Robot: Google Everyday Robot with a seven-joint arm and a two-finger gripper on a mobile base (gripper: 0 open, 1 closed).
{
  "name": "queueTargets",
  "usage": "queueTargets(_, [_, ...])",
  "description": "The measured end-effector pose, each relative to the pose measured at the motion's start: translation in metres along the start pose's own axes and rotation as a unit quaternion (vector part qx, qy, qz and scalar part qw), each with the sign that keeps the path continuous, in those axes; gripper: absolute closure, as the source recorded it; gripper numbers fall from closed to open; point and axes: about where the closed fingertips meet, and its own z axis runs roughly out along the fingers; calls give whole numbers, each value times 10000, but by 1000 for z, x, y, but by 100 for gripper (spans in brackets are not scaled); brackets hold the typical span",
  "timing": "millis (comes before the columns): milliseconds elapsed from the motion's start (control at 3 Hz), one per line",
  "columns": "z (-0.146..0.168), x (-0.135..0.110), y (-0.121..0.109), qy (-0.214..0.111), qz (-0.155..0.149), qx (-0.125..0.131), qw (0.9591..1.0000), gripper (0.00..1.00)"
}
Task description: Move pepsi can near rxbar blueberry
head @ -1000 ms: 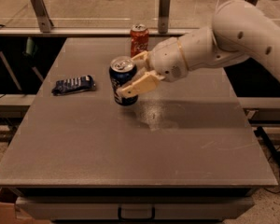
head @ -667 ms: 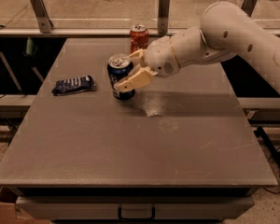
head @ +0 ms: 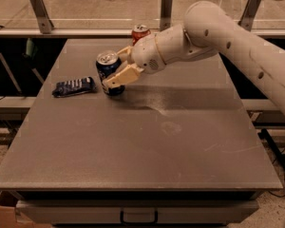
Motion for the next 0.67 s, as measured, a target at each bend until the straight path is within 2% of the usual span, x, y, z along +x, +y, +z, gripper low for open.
queueTargets(667, [29, -3, -17, 52, -65, 78, 9999, 35])
